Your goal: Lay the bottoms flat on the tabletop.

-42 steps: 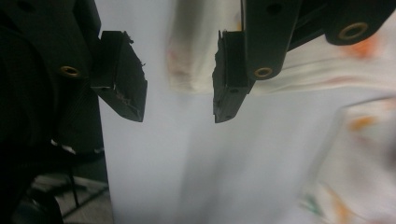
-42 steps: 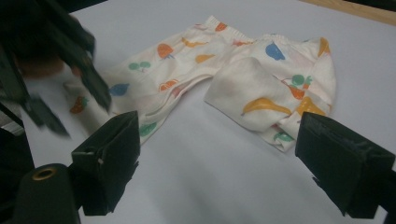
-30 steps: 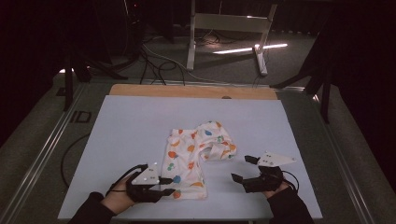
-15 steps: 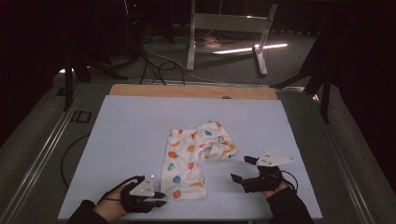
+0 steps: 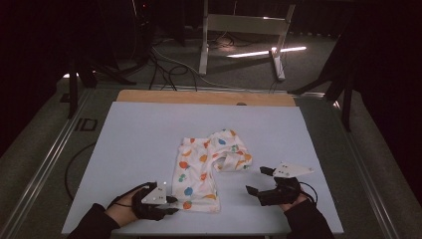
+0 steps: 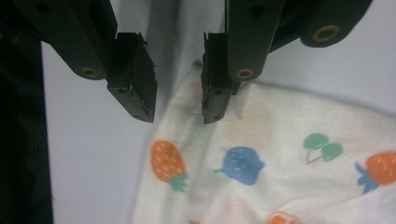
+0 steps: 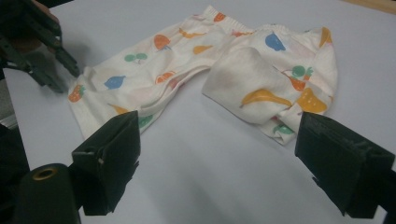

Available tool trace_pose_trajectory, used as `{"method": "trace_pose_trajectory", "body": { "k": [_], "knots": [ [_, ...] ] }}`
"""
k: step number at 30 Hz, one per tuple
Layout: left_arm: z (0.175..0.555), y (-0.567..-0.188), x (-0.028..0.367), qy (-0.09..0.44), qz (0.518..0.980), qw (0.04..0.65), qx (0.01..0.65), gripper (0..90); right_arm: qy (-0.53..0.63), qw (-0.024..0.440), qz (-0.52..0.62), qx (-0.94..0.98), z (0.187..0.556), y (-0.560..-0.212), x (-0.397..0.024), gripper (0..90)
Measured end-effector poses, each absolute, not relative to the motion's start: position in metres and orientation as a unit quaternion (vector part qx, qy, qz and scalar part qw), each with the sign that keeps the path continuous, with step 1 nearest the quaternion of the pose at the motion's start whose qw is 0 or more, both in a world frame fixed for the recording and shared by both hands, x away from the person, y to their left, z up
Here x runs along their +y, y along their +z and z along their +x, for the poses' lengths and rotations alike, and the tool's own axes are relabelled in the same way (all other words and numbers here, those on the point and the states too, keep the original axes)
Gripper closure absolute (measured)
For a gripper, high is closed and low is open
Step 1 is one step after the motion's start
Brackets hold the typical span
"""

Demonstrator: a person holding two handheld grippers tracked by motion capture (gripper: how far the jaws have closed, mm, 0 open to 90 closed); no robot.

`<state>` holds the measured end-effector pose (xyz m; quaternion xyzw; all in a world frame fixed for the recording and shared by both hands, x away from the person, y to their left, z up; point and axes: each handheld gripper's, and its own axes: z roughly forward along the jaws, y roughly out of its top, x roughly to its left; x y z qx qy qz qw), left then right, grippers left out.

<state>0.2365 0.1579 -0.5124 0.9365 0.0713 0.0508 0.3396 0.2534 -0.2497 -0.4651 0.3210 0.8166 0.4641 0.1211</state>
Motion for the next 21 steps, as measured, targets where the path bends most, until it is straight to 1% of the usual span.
{"method": "trace_pose_trajectory", "body": {
  "k": [2, 5, 7, 9, 10, 11, 12, 17, 21],
  "knots": [
    [0.234, -0.512, 0.158, 0.058, 0.940, 0.331, 0.054, 69.0, 0.464, 0.122, 0.319, 0.817, 0.254, -0.465, -0.251, 14.5],
    [0.235, -0.513, 0.157, 0.058, 0.939, 0.336, 0.056, 68.1, 0.464, 0.121, 0.323, 0.816, 0.254, -0.466, -0.251, 14.5],
    [0.238, -0.513, 0.158, 0.054, 0.937, 0.339, 0.060, 69.3, 0.463, 0.120, 0.321, 0.817, 0.254, -0.466, -0.249, 14.5],
    [0.239, -0.515, 0.158, 0.052, 0.934, 0.346, 0.070, 76.0, 0.463, 0.120, 0.321, 0.817, 0.254, -0.466, -0.249, 14.5],
    [0.241, -0.515, 0.158, 0.057, 0.931, 0.352, 0.078, 76.0, 0.463, 0.119, 0.320, 0.818, 0.254, -0.466, -0.249, 14.5],
    [0.242, -0.516, 0.158, 0.062, 0.931, 0.351, 0.081, 85.0, 0.465, 0.121, 0.318, 0.817, 0.254, -0.465, -0.248, 14.5],
    [0.243, -0.515, 0.158, 0.063, 0.931, 0.349, 0.082, 88.6, 0.464, 0.120, 0.319, 0.818, 0.254, -0.465, -0.248, 14.5],
    [0.241, -0.513, 0.156, 0.078, 0.929, 0.350, 0.090, 90.0, 0.463, 0.118, 0.318, 0.819, 0.254, -0.465, -0.247, 14.5],
    [0.240, -0.497, 0.159, 0.087, 0.916, 0.377, 0.108, 90.0, 0.466, 0.120, 0.319, 0.816, 0.254, -0.465, -0.248, 14.5]
  ]
}}
